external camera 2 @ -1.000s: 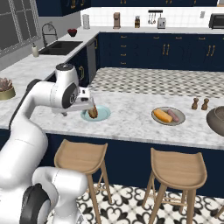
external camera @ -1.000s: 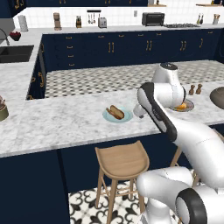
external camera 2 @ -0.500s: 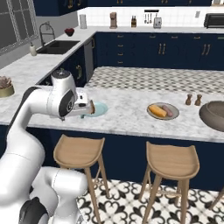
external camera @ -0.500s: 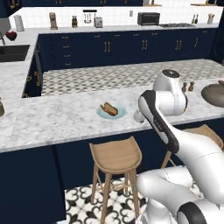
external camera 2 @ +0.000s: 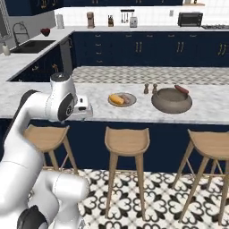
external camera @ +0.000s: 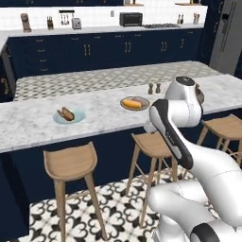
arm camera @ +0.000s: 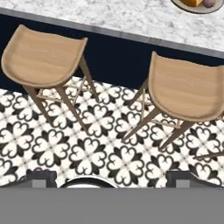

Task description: Place one bun and one sausage from the bowl on each plate.

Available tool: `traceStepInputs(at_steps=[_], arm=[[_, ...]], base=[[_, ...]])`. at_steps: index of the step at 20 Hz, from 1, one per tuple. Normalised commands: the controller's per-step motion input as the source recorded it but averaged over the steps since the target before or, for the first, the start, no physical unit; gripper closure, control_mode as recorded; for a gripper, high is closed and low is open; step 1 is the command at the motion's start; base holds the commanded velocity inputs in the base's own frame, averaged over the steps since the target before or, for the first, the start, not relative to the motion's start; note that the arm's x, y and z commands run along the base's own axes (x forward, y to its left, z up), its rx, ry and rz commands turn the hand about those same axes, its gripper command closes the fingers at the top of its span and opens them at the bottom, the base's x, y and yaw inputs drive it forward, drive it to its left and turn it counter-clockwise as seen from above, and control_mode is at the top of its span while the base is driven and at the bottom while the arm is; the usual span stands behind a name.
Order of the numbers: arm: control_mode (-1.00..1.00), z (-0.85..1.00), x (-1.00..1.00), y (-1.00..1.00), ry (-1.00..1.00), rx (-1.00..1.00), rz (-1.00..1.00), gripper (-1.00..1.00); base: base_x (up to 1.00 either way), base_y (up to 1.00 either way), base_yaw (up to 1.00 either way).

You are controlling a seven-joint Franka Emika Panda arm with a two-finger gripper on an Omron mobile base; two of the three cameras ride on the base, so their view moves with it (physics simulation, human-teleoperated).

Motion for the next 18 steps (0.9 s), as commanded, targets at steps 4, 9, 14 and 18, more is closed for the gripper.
traceStepInputs(at_steps=[4, 9, 14, 18], arm=[[1.0, 0.0, 0.0, 0.0, 0.0, 0.0, 0.0, -1.0], [1.0, 0.0, 0.0, 0.0, 0.0, 0.0, 0.0, -1.0], [1.0, 0.0, 0.0, 0.0, 0.0, 0.0, 0.0, -1.0], [1.0, 0.0, 0.0, 0.0, 0.0, 0.0, 0.0, -1.0]], base=[[0.16, -1.0, -0.01], [0.6, -1.0, 0.0], [0.96, -0.89, 0.1], [0.48, -0.89, 0.18]])
